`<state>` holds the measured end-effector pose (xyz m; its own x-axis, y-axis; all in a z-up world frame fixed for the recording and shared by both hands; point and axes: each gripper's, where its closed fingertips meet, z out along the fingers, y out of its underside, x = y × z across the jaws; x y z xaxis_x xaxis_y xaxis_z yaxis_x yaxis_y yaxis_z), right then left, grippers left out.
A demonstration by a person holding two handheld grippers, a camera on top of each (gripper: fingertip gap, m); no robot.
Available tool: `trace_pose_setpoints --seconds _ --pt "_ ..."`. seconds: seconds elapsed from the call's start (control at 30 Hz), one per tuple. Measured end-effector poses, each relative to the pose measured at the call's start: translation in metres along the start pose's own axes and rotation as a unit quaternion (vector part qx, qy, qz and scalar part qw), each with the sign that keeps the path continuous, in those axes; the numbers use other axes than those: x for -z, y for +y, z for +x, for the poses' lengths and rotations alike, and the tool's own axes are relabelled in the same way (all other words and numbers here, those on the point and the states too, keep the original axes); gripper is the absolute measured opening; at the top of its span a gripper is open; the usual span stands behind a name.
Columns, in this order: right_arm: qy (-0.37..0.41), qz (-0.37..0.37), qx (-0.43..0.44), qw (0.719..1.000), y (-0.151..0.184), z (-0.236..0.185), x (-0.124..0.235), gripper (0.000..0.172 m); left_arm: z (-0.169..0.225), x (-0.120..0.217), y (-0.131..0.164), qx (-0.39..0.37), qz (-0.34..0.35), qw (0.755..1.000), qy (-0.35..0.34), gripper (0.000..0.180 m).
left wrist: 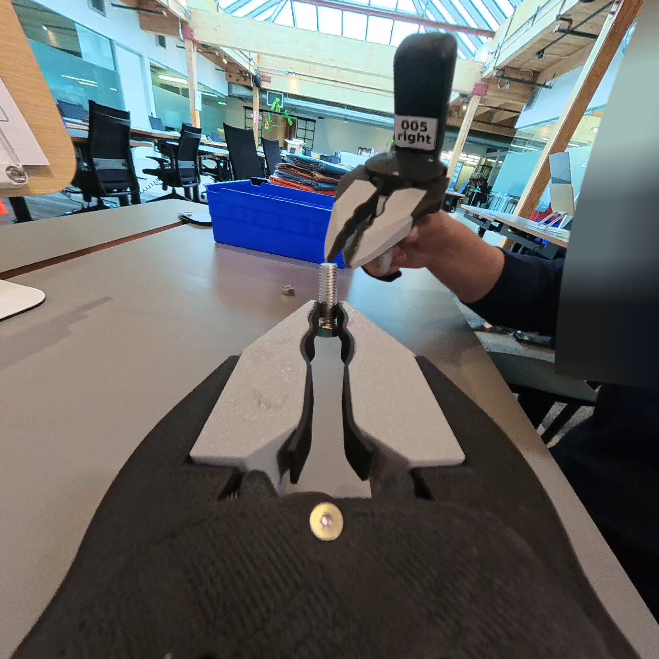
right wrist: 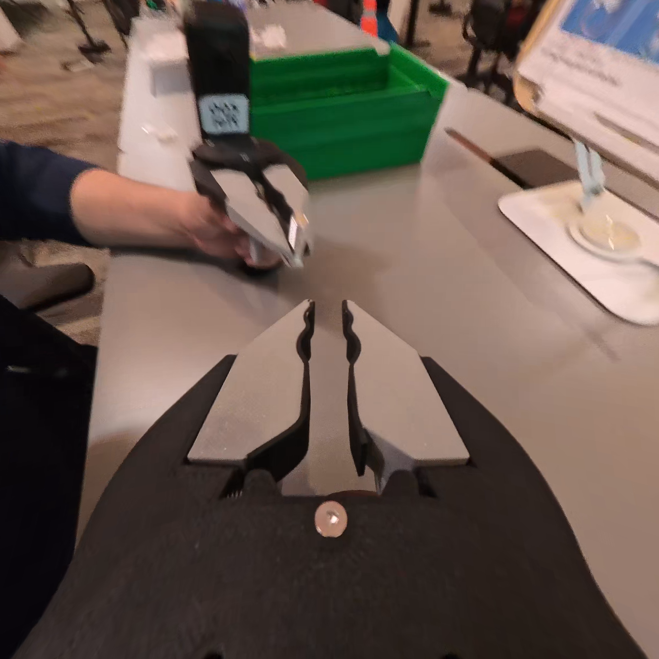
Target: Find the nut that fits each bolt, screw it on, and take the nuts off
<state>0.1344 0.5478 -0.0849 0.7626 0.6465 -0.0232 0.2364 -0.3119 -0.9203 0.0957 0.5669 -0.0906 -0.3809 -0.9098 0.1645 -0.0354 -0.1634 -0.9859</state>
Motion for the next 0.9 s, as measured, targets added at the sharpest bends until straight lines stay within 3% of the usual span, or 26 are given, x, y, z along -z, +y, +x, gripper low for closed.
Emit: trace_pose_setpoints --seconds 0.17,0.3,0.9 --pt "-0.038 0.046 0.004 0.998 -0.033 -0.016 -0.035 0.023 0.006 -0.002 0.002 -0.008 -0.007 1.0 0.006 0.007" --pt "-0.071 0.042 -0.002 0.997 -0.032 -0.024 -0.048 0.006 0.007 -0.005 0.005 0.0 -0.015 1.0 0.007 0.007" --pt "-0.062 0.11 -0.02 0.992 -0.047 -0.026 -0.044 0.005 0.013 -0.009 -0.007 0.05 0.018 0.998 0.018 0.008"
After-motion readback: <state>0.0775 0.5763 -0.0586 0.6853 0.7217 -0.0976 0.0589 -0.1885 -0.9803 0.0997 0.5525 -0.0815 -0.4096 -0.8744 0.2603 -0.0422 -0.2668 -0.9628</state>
